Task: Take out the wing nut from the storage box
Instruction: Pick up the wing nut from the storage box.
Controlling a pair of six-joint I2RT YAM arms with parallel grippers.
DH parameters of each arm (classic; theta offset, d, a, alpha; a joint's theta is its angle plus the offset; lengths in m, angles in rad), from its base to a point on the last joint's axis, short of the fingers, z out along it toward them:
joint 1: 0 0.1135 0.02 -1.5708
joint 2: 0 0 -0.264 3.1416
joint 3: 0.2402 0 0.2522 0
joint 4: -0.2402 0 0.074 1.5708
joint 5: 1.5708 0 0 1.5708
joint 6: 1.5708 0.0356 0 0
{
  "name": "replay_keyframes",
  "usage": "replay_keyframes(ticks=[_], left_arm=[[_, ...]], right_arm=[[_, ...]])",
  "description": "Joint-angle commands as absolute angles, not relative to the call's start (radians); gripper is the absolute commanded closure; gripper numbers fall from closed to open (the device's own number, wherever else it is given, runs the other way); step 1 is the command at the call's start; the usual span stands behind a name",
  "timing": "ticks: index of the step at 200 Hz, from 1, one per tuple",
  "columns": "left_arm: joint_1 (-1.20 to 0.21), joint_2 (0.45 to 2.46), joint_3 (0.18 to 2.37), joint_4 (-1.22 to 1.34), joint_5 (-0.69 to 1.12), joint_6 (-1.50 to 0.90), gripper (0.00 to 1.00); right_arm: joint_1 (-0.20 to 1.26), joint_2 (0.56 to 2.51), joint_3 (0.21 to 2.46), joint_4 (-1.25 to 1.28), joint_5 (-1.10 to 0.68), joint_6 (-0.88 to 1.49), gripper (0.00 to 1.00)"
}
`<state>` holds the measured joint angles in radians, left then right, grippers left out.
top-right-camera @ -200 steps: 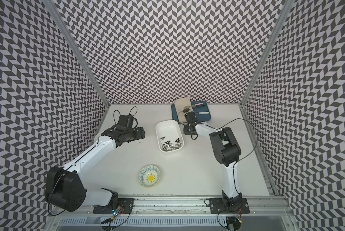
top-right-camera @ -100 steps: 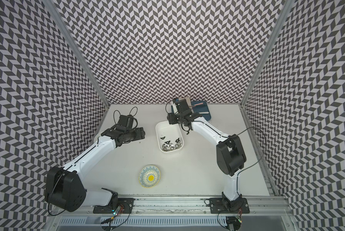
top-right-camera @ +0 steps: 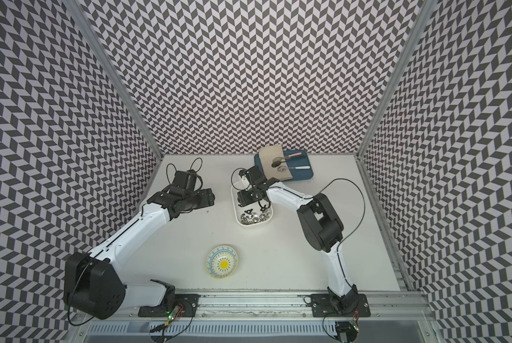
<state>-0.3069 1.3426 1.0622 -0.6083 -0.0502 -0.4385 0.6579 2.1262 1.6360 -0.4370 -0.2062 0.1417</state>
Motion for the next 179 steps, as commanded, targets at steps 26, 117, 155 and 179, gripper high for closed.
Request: replay_keyframes(ticks=[26,117,155,179], left_arm=[[-0.307,1.313,1.05,-0.621,-0.048,-0.423,0.2],[-0.304,1.315,1.044,-0.616,-0.046,-0.426,0.21],[-0.304,1.313,1.042,-0.616,-0.052,-0.425,0.21],[-0.302,1.313,1.043,-0.617,-0.051,-0.423,0.21]], right_arm=[[0.658,2.179,1.637,-0.407,-0.217,0.136,0.5],[0.658,2.224,1.643,-0.405,-0.223,0.133,0.61],[0.658,2.246,1.66,-0.399,-0.222,0.142,0.65],[0.658,2.258,1.674,-0.395,-0.226,0.153,0.65]])
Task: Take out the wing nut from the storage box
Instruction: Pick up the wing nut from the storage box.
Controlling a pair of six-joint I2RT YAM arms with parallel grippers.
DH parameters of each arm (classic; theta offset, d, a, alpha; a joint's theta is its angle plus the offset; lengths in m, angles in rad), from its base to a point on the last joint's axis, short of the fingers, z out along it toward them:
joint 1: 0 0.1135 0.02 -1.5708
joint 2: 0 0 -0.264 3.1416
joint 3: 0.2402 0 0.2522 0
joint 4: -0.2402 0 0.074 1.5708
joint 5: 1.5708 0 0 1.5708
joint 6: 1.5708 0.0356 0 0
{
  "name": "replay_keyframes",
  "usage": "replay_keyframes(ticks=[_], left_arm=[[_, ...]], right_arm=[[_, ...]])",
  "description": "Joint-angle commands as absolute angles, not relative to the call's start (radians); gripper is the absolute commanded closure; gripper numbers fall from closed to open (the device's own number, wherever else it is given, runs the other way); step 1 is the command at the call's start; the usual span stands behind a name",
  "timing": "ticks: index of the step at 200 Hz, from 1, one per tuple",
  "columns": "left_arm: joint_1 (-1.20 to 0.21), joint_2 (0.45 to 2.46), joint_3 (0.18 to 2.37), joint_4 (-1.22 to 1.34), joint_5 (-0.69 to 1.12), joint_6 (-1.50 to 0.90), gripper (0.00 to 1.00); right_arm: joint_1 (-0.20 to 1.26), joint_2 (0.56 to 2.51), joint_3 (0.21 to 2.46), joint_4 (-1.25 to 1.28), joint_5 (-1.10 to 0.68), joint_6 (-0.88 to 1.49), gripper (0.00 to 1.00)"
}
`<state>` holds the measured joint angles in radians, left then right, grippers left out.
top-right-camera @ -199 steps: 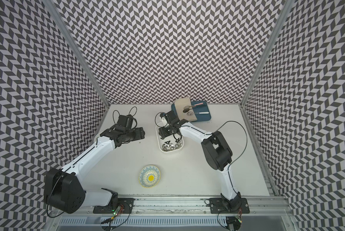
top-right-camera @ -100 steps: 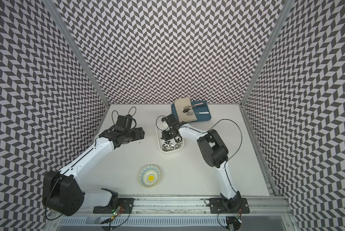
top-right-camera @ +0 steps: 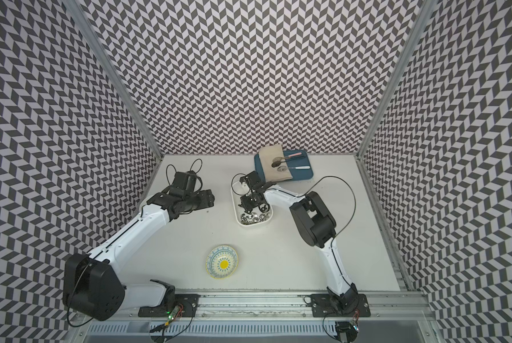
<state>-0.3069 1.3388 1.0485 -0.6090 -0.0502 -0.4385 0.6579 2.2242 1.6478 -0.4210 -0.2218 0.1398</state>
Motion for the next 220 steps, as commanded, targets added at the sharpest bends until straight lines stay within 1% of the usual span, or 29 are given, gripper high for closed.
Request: replay_keyframes(ticks=[1,39,65,161,186,220], left_arm=[[-0.302,1.313,1.043,-0.617,-0.051,-0.423,0.21],[-0.301,1.313,1.043,-0.615,-0.052,-0.423,0.21],[-0.3,1.314,1.043,-0.616,-0.053,-0.422,0.2],[-0.296,1.309,1.032,-0.609,-0.053,-0.425,0.21],[-0.296,1.312,1.034,-0.607,-0.049,-0.425,0.21],[-0.296,1.318,1.037,-0.601,-0.048,-0.427,0.21]], right_arm=[[0.658,2.258,1.675,-0.395,-0.226,0.153,0.65],[0.657,2.262,1.687,-0.383,-0.229,0.171,0.66],[0.658,2.279,1.709,-0.399,-0.226,0.173,0.72],[0.658,2.26,1.689,-0.4,-0.232,0.173,0.87],[0.657,2.228,1.689,-0.393,-0.226,0.18,0.9],[0.652,2.175,1.706,-0.399,-0.211,0.188,0.9]])
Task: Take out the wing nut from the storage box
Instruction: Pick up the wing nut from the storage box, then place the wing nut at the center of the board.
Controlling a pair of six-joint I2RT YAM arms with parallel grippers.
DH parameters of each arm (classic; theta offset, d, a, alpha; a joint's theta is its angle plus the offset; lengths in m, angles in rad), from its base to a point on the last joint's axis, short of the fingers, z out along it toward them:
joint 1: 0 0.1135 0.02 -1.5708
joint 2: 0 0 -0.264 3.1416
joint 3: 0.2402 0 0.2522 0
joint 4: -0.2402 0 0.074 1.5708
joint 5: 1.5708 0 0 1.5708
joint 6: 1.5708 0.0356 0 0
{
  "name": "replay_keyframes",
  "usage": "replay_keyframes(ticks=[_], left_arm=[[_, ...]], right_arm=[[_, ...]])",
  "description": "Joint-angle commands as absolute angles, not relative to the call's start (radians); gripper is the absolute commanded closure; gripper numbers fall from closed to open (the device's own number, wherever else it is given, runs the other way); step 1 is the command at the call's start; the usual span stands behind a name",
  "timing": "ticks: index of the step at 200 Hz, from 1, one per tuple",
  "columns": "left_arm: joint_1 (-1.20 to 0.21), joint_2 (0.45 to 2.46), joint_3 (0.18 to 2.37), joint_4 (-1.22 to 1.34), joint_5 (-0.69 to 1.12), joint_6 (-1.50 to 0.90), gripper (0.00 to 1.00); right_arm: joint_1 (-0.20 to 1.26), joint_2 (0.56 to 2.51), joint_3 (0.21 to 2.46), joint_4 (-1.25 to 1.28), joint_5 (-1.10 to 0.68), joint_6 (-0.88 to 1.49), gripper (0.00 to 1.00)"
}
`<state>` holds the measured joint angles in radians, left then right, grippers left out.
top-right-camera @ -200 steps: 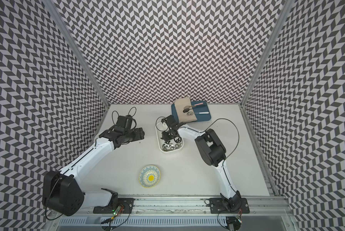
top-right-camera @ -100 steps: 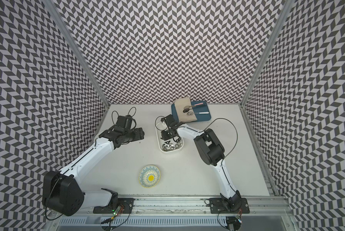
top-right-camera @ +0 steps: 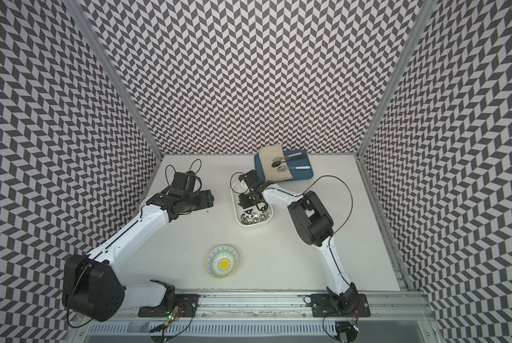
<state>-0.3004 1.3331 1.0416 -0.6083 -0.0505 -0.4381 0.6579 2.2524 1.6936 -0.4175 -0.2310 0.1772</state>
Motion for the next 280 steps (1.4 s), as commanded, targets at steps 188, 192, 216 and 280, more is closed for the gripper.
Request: replay_keyframes(ticks=[188,192,216,280], left_arm=[[-0.296,1.34,1.058,-0.593,-0.038,-0.439,0.21],[-0.296,1.339,1.059,-0.594,-0.038,-0.44,0.21],[-0.296,1.333,1.058,-0.598,-0.04,-0.442,0.21],[-0.296,1.315,1.057,-0.615,-0.047,-0.446,0.21]], right_arm=[[0.324,1.962,1.474,-0.417,-0.074,0.219,0.94],[0.324,1.969,1.47,-0.416,-0.074,0.221,0.94],[0.321,1.989,1.436,-0.383,-0.079,0.235,0.94],[0.321,2.045,1.427,-0.382,-0.089,0.238,0.94]])
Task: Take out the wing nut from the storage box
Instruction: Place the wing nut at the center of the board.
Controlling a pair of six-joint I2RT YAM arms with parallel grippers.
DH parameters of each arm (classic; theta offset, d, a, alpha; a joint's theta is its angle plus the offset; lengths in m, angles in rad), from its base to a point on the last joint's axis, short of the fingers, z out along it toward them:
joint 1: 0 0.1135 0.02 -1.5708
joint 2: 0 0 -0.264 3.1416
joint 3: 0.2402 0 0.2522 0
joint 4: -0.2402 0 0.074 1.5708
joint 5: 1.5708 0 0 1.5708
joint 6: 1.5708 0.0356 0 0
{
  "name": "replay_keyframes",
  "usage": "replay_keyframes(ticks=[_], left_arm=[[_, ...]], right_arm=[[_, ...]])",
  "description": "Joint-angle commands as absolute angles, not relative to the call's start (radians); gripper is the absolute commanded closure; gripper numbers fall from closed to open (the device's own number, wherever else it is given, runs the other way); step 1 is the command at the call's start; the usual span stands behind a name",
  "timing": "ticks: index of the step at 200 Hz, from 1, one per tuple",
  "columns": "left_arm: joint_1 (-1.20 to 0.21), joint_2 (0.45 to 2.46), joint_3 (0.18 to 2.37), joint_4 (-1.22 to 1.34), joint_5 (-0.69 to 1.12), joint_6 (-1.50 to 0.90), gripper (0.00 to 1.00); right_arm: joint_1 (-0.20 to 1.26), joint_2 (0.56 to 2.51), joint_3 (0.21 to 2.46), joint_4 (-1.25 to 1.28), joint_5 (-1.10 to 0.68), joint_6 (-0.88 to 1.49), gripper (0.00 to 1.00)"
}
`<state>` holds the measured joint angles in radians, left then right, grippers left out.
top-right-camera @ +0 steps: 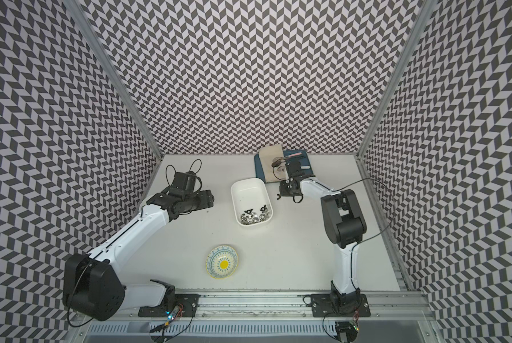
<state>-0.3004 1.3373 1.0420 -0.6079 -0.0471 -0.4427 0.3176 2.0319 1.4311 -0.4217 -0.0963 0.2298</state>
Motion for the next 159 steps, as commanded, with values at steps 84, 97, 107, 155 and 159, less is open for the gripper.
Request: replay_keyframes(ticks=[84,97,107,155,159], left_arm=[[-0.296,1.301,1.046,-0.624,-0.042,-0.454,0.21],[-0.296,1.299,1.044,-0.624,-0.041,-0.454,0.21],[-0.296,1.298,1.045,-0.625,-0.041,-0.453,0.21],[-0.296,1.289,1.049,-0.63,-0.042,-0.454,0.21],[-0.296,1.288,1.049,-0.632,-0.041,-0.454,0.21]], right_arm=[[0.322,2.032,1.355,-0.353,-0.119,0.244,0.89],[0.322,2.036,1.351,-0.354,-0.122,0.245,0.88],[0.322,2.036,1.348,-0.352,-0.126,0.249,0.86],[0.322,2.009,1.357,-0.361,-0.119,0.257,0.77],[0.323,2.006,1.36,-0.362,-0.12,0.258,0.76]])
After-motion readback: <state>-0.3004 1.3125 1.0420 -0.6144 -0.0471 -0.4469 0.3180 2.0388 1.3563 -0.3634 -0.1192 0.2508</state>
